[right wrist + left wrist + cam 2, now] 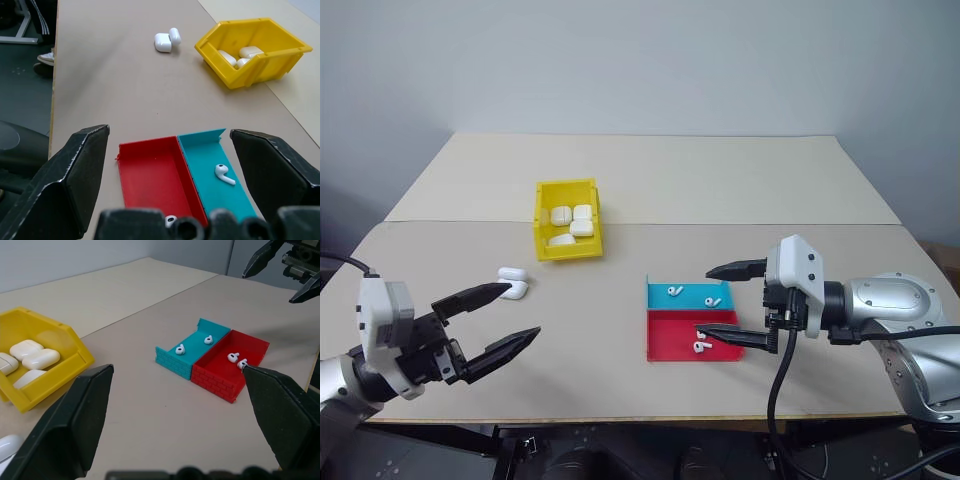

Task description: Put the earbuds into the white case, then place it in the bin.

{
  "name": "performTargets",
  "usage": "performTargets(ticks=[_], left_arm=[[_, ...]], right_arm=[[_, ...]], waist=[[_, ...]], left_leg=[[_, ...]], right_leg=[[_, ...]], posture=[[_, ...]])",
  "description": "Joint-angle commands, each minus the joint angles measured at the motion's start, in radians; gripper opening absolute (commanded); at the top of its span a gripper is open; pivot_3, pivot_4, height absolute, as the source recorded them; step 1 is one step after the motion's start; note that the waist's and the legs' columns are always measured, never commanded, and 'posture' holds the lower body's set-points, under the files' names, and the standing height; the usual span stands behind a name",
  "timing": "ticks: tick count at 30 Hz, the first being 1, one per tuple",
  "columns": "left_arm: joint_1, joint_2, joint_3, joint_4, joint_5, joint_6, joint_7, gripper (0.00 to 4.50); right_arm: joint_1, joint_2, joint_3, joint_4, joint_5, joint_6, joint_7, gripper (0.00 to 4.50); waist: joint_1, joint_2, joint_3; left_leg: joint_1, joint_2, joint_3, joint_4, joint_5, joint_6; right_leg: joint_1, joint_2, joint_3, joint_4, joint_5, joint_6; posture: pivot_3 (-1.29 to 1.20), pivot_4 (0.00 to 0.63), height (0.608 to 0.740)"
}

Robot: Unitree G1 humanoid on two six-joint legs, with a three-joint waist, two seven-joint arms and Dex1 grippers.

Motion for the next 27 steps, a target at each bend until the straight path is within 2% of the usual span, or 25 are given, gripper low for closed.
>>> performTargets(ticks=[1, 27], left_arm=[[0.004, 0.007, 0.007, -0.038, -0.009, -0.015, 0.005, 4.50], [0.032, 0.010, 0.024, -0.039, -0.045, -0.023, 0.021, 4.50]], right_arm=[[-0.010, -0.004, -0.016, -0.013, 0.009, -0.019, 0.006, 4.48], [-0.037, 0.008, 0.009, -0.001, 0.001, -0.019, 0.010, 4.48]], waist=[[0.000, 0.000, 0.000], [0.000, 0.000, 0.000]], left_leg=[[0.000, 0.000, 0.000, 0.000, 0.000, 0.000], [0.000, 0.000, 0.000, 0.000, 0.000, 0.000]], right_leg=[[0.000, 0.000, 0.000, 0.000, 0.000, 0.000], [0.000, 0.000, 0.000, 0.000, 0.000, 0.000]], posture=[[0.00, 0.150, 0.740], [0.00, 0.150, 0.740]])
